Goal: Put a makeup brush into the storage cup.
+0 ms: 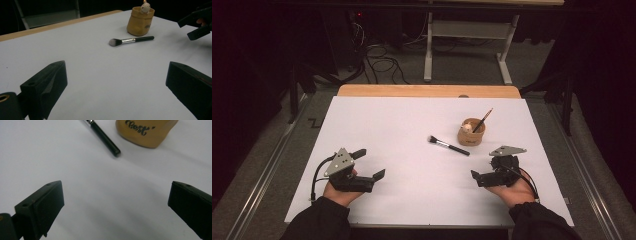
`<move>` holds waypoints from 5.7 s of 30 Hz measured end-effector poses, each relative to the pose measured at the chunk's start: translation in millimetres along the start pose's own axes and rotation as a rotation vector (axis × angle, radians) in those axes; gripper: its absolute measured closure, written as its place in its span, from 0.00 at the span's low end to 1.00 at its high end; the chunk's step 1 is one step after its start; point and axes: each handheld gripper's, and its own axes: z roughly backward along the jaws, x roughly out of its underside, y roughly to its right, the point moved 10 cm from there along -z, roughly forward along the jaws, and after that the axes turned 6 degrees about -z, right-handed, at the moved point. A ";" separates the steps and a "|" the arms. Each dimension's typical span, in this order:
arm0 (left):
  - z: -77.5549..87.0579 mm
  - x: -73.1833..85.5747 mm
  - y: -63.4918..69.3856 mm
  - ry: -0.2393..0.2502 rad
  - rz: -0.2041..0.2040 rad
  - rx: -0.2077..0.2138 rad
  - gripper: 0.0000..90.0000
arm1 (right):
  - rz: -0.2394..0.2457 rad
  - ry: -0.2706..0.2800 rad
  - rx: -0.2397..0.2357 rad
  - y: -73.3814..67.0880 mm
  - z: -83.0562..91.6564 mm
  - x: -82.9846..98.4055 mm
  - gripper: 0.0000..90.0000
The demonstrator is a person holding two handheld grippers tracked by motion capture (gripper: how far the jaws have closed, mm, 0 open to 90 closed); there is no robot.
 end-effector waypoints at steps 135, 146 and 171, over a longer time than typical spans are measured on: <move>2.4 -3.6 -0.3 0.014 0.006 0.034 0.06 | 0.365 -0.443 -0.100 -38.5 -79.8 -53.2 0.85; 2.6 -4.0 -0.3 0.016 0.007 0.033 0.06 | 0.362 -0.474 -0.097 -38.5 -80.6 -54.4 0.90; 2.5 -4.3 -0.9 0.017 0.007 0.030 0.06 | 0.373 -0.449 -0.044 -33.0 -49.3 -55.9 0.90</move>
